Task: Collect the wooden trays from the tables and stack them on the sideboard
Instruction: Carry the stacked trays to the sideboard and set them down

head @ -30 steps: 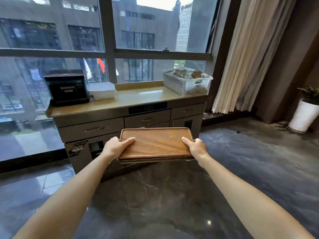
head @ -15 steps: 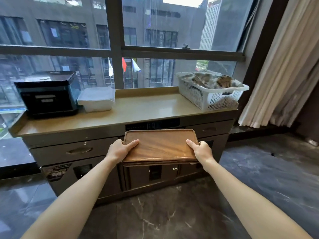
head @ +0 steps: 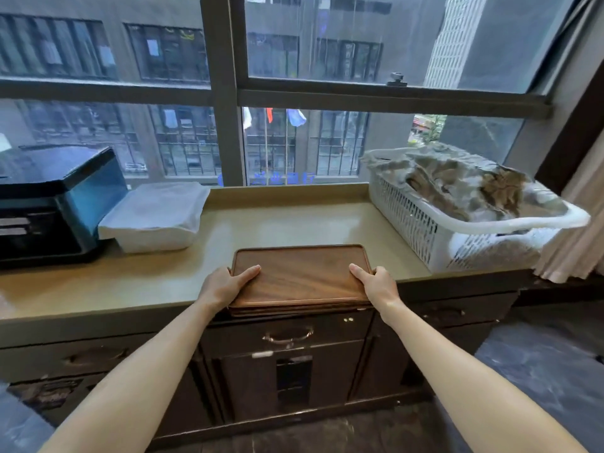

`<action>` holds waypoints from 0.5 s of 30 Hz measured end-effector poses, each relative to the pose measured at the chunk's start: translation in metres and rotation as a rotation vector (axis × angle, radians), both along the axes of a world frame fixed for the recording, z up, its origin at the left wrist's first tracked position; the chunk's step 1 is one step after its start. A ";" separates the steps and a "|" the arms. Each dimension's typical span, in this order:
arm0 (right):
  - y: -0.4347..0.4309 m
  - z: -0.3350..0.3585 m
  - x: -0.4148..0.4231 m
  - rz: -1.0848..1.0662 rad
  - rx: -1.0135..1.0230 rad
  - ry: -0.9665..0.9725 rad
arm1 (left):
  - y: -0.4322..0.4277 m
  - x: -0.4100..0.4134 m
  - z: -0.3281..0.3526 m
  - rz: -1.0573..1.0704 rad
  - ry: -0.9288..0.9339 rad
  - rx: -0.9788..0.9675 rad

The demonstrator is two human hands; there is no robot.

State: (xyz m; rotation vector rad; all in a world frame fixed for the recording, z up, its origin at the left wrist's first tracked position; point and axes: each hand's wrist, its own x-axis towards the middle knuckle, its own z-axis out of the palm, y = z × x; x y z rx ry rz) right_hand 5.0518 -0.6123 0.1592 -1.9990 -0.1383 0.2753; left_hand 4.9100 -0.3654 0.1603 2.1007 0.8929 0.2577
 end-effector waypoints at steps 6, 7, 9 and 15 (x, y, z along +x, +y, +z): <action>0.068 -0.021 0.116 0.108 0.010 0.063 | 0.048 0.092 -0.020 0.134 -0.019 -0.061; 0.081 -0.023 0.134 0.129 0.022 0.082 | 0.057 0.106 -0.021 0.157 -0.014 -0.063; 0.105 -0.023 0.169 0.166 0.042 0.109 | 0.075 0.136 -0.021 0.199 -0.007 -0.057; 0.165 -0.023 0.257 0.214 0.024 0.128 | 0.126 0.213 -0.021 0.273 0.072 -0.025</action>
